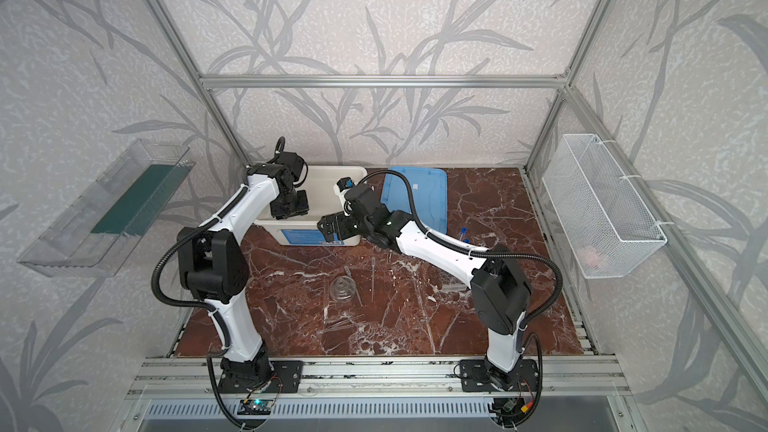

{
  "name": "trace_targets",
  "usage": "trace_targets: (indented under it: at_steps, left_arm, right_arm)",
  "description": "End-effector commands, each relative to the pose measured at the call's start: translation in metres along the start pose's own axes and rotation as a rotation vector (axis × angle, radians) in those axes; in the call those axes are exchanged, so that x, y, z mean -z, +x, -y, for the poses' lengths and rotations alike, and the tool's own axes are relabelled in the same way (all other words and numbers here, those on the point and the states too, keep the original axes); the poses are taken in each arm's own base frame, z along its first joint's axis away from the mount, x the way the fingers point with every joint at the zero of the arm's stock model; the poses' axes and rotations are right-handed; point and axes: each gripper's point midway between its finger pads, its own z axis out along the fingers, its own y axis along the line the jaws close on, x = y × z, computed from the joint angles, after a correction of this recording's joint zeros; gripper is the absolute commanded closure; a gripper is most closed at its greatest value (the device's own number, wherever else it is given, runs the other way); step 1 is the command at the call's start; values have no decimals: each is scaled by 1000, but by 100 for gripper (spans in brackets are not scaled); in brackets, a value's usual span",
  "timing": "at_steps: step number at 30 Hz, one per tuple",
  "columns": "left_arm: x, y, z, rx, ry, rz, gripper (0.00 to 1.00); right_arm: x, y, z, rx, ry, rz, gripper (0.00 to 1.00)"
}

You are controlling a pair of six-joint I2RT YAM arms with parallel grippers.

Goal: Organize the chemistry lab equipment
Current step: 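Carry the vial over the white tub with the left gripper while the right nears it, then lower the vial into the tub corner and open the left gripper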

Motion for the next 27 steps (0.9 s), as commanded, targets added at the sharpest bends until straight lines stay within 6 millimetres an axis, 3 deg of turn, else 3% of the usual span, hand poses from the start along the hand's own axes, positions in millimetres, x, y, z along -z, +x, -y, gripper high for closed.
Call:
trace_targets:
  at_steps: [1,6,13,27]
  left_arm:
    - [4,-27,-1,-6,-4,71,90]
    - [0,-54,3,-9,-4,82,90]
    - [-22,-75,9,-4,26,116,90]
    - [-60,-81,11,21,64,107,88]
  right_arm:
    - [21,-23,-13,14,-39,81,0]
    - [25,-24,-12,30,-25,89,0]
    - [21,-18,-9,32,-20,71,0]
    - [14,-6,1,28,2,45,0]
